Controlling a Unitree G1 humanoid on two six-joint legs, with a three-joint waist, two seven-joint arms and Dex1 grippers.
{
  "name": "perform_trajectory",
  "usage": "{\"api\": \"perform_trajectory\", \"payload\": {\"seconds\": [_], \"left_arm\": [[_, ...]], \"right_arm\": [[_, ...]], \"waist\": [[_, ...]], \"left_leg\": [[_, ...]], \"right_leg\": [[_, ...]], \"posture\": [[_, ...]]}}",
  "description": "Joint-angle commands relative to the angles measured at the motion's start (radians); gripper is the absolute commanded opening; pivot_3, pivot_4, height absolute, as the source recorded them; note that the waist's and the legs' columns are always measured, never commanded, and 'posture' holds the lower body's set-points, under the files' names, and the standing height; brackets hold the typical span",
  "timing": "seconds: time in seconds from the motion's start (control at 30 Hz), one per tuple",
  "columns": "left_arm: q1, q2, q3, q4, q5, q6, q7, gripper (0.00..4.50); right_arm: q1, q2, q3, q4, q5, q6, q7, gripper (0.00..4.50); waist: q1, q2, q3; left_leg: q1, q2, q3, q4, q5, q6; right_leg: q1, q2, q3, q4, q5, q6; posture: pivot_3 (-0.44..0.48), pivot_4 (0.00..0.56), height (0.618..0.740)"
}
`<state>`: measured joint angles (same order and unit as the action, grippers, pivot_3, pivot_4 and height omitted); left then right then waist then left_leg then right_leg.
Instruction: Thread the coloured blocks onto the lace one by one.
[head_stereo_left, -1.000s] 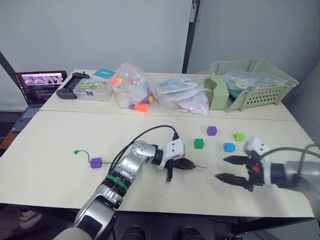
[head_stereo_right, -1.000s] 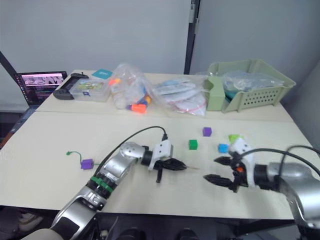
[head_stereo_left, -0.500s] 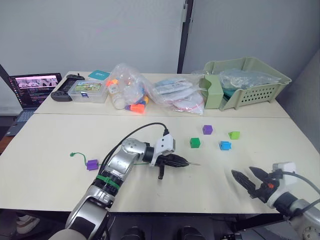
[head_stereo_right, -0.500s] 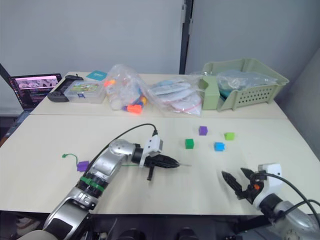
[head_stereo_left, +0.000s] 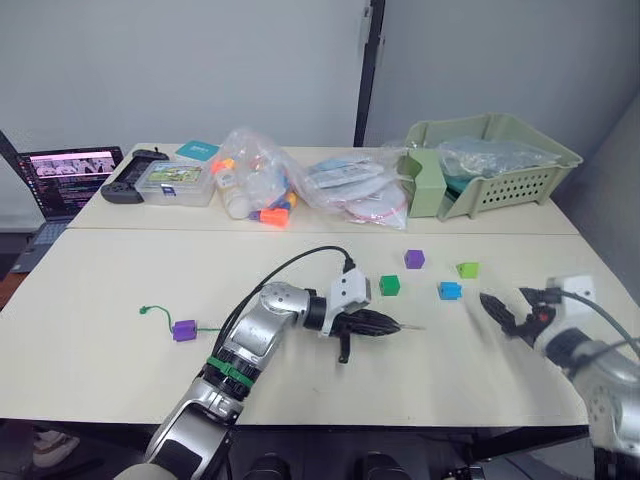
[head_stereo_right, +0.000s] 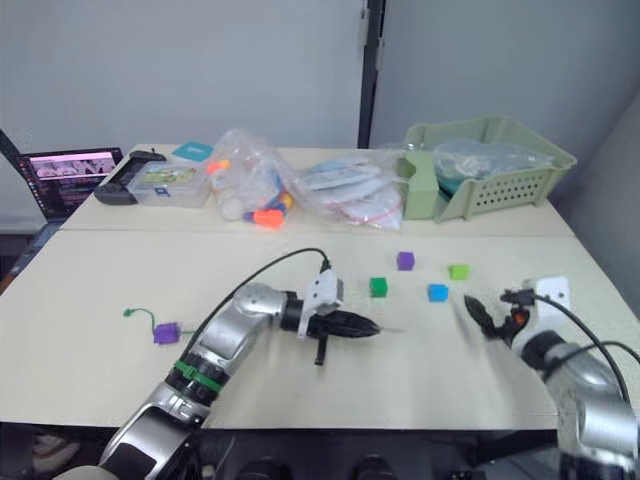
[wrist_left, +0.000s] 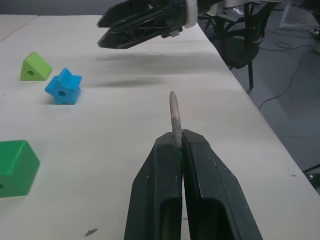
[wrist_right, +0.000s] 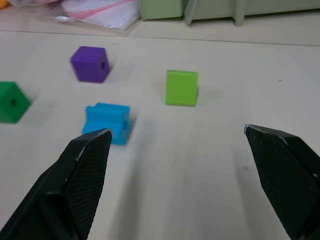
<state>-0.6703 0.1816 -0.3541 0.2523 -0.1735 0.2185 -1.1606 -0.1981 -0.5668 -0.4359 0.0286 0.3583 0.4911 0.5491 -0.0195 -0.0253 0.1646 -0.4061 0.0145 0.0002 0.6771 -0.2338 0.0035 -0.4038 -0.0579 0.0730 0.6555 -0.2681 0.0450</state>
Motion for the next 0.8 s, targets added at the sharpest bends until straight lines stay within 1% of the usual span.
{"api": "perform_trajectory", "payload": {"seconds": [0.03,0.17,0.3,0.53,0.63,0.8], "left_arm": [[-0.026,-0.008,-0.001,-0.024,0.01,-0.019,0.02,0.0],[-0.016,-0.001,-0.01,-0.044,0.016,-0.013,0.021,0.0],[-0.006,0.019,-0.005,-0.052,0.023,-0.018,0.038,0.0],[0.007,0.034,0.013,-0.054,0.033,-0.013,0.103,0.0],[0.015,0.037,0.014,-0.059,0.041,-0.011,0.127,0.0],[0.016,0.042,0.017,-0.061,0.045,-0.009,0.144,0.0]], "right_arm": [[-0.13,-0.048,0.026,0.139,-0.031,-0.043,-0.01,4.46],[-0.27,-0.078,0.089,0.312,-0.063,-0.062,0.019,4.46],[-0.381,-0.076,0.14,0.423,-0.093,-0.057,0.01,4.46],[-0.465,-0.068,0.205,0.524,-0.138,-0.079,0.003,4.46],[-0.505,-0.063,0.233,0.6,-0.173,-0.097,-0.018,4.46],[-0.538,-0.045,0.248,0.671,-0.201,-0.121,-0.053,4.46]], "waist": [[0.0,0.0,0.0],[0.002,0.0,0.0],[0.002,0.0,0.0],[0.003,0.0,0.0],[0.002,0.0,0.0],[0.001,0.0,0.0]], "left_leg": [[0.0,0.0,0.0,0.0,0.0,0.0],[0.0,0.0,0.0,0.0,0.0,0.0],[-0.001,0.0,0.0,-0.001,0.0,0.0],[-0.001,0.0,-0.001,-0.001,0.0,0.0],[-0.001,0.0,0.0,-0.001,0.0,0.0],[-0.001,0.0,0.0,-0.001,0.0,0.0]], "right_leg": [[0.0,0.0,0.0,0.0,0.0,0.0],[0.0,0.0,0.0,0.0,0.0,0.0],[0.0,-0.001,0.0,-0.001,0.0,0.0],[0.0,-0.001,0.0,0.0,0.0,0.0],[0.0,-0.001,0.0,0.0,0.0,0.0],[0.0,-0.001,0.0,0.0,0.0,0.0]], "posture": [[0.0,0.15,0.737],[0.0,0.15,0.737],[0.0,0.15,0.737],[0.0,0.15,0.737],[0.0,0.15,0.737],[0.0,0.15,0.737]]}}
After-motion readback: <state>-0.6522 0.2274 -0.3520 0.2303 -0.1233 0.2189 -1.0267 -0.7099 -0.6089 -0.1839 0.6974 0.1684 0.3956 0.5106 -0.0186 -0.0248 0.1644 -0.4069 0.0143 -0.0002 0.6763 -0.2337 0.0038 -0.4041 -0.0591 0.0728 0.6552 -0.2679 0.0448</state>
